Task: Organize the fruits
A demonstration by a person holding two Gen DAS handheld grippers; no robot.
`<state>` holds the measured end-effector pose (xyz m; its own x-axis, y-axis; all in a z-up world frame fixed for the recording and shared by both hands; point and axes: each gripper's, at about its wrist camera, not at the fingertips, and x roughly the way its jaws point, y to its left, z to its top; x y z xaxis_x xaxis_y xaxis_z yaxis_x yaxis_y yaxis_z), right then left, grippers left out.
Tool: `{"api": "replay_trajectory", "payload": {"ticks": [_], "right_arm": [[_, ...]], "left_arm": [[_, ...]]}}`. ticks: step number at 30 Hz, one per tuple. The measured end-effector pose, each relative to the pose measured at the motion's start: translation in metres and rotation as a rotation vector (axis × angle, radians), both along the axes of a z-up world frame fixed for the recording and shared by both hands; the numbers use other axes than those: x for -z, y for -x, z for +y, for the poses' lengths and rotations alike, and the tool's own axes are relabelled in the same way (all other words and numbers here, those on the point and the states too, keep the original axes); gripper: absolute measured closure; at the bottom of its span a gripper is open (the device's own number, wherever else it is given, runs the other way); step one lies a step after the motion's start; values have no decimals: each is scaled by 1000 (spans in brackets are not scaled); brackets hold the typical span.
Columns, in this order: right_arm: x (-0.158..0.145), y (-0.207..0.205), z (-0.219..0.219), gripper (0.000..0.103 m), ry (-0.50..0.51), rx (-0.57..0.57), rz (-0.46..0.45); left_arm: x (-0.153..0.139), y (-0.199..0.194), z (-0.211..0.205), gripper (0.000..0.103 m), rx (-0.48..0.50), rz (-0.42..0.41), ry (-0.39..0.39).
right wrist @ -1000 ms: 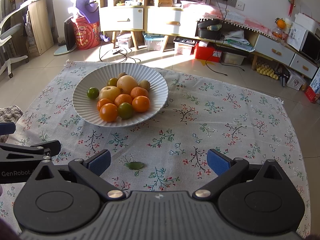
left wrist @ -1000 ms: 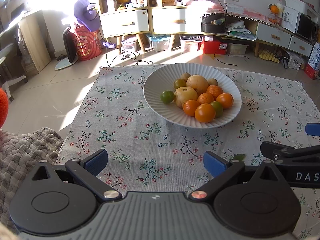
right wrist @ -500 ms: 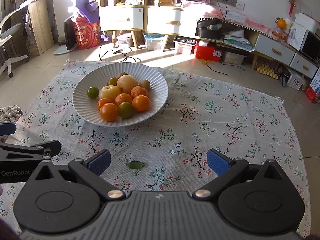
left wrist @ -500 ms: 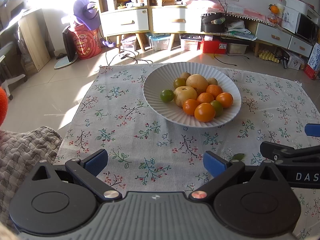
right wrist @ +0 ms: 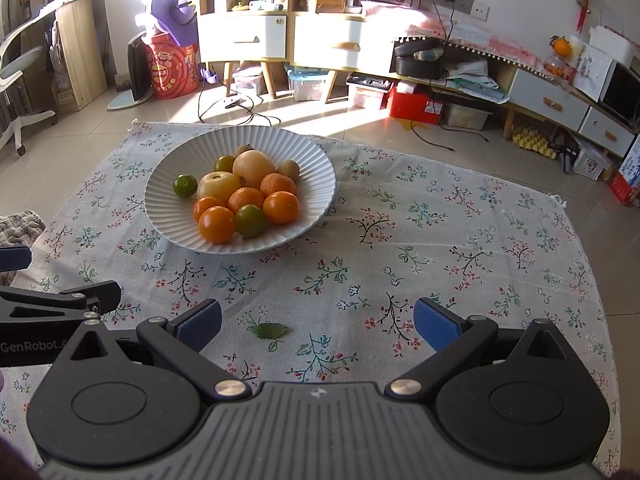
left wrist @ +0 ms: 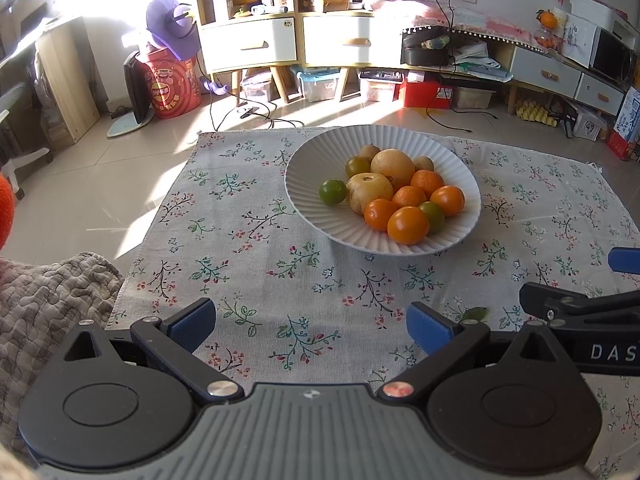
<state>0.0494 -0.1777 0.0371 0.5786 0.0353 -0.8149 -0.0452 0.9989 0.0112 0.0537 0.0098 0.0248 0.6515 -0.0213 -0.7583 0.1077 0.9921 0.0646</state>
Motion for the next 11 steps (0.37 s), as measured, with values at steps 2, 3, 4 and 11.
{"api": "replay_trajectory", "payload": {"ticks": [2,3,4,11], "right_arm": [[0,0,0,1,0,0,0],[0,0,0,1,0,0,0],[0,0,0,1,0,0,0],[0,0,-1,1,1,0,1]], "left_arm": [[0,0,0,1,0,0,0],[0,0,0,1,0,0,0],[0,0,0,1,1,0,0],[-1,-1,-1,1,0,4,-2]]}}
